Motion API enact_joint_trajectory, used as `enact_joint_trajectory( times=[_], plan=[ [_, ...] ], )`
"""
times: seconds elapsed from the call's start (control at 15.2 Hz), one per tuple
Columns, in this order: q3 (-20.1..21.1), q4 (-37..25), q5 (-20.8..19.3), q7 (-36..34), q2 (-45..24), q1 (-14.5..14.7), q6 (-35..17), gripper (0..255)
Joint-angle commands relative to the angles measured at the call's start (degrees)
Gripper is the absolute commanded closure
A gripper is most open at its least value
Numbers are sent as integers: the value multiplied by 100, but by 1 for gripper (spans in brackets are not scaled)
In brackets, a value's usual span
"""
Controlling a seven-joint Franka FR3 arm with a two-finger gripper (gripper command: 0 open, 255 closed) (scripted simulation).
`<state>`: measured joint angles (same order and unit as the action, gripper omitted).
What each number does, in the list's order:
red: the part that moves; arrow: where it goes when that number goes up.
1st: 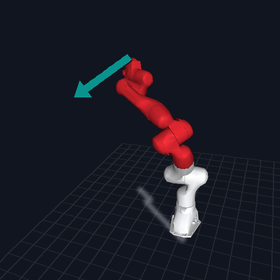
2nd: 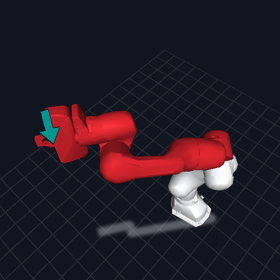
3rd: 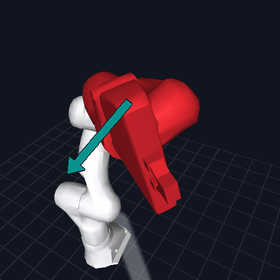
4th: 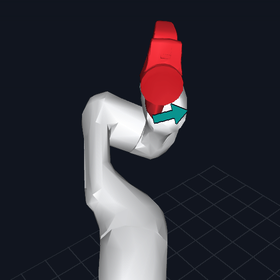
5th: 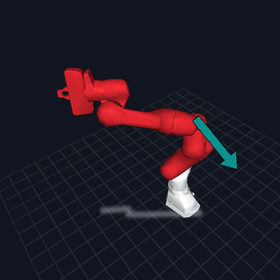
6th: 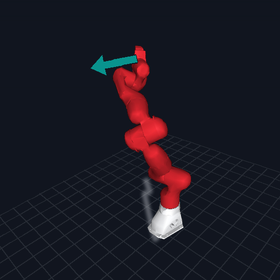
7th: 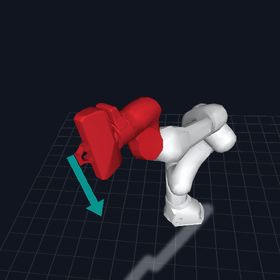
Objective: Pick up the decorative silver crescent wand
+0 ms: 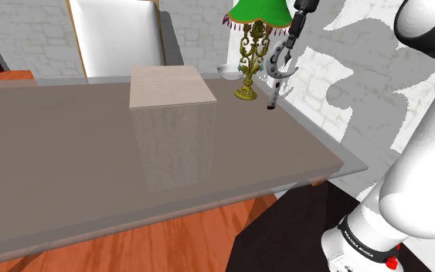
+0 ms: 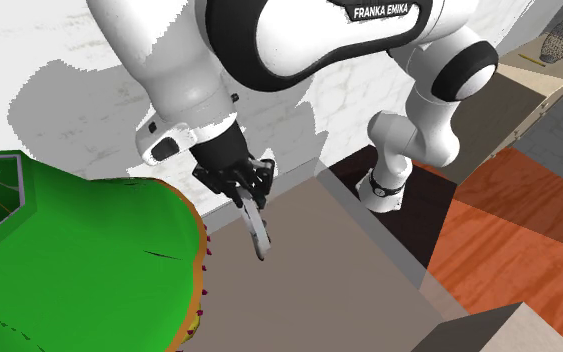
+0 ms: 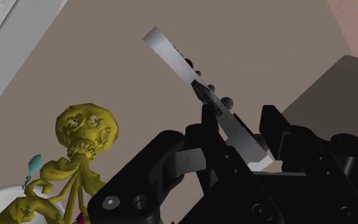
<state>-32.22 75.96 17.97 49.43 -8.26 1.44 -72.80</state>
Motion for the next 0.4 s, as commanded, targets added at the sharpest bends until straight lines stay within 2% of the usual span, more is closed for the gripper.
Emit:
enact_joint_trajectory(
  times=[0.0,0.2,0.33],
  plan=[
    [-14,-281,65,-18,-97,-47,201,255],
    [-38,-736,184,-35,-267,-145,515,255],
    [-38,-759,190,-36,-276,-151,531,255]
  ],
)
